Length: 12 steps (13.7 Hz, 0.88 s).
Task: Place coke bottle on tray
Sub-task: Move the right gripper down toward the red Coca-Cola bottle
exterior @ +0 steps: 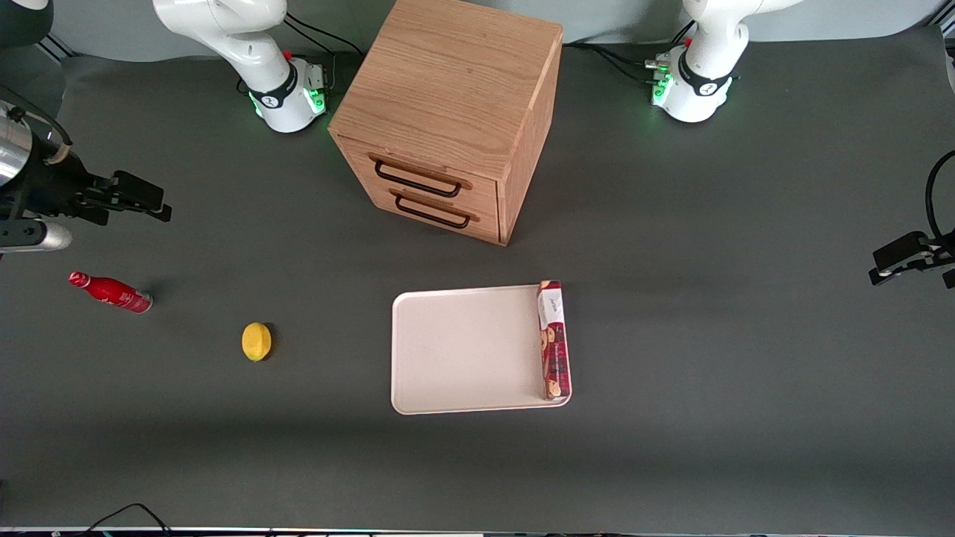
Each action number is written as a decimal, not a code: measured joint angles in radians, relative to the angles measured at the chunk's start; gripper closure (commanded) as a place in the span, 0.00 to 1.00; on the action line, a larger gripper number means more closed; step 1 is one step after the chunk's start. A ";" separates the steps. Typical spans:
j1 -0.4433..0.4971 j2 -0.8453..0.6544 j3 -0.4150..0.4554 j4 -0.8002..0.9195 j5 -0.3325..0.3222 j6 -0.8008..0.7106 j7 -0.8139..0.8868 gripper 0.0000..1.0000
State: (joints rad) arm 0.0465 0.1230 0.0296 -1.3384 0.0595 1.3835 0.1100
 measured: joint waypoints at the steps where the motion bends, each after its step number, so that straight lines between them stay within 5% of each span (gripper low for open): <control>1: -0.004 0.000 0.000 0.004 -0.001 0.000 0.000 0.00; 6: -0.009 -0.001 -0.053 0.017 -0.065 -0.001 -0.111 0.00; 12: -0.037 0.052 -0.378 -0.070 -0.074 0.088 -0.624 0.00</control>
State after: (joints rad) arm 0.0094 0.1748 -0.3487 -1.4083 -0.0150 1.4711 -0.5136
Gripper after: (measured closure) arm 0.000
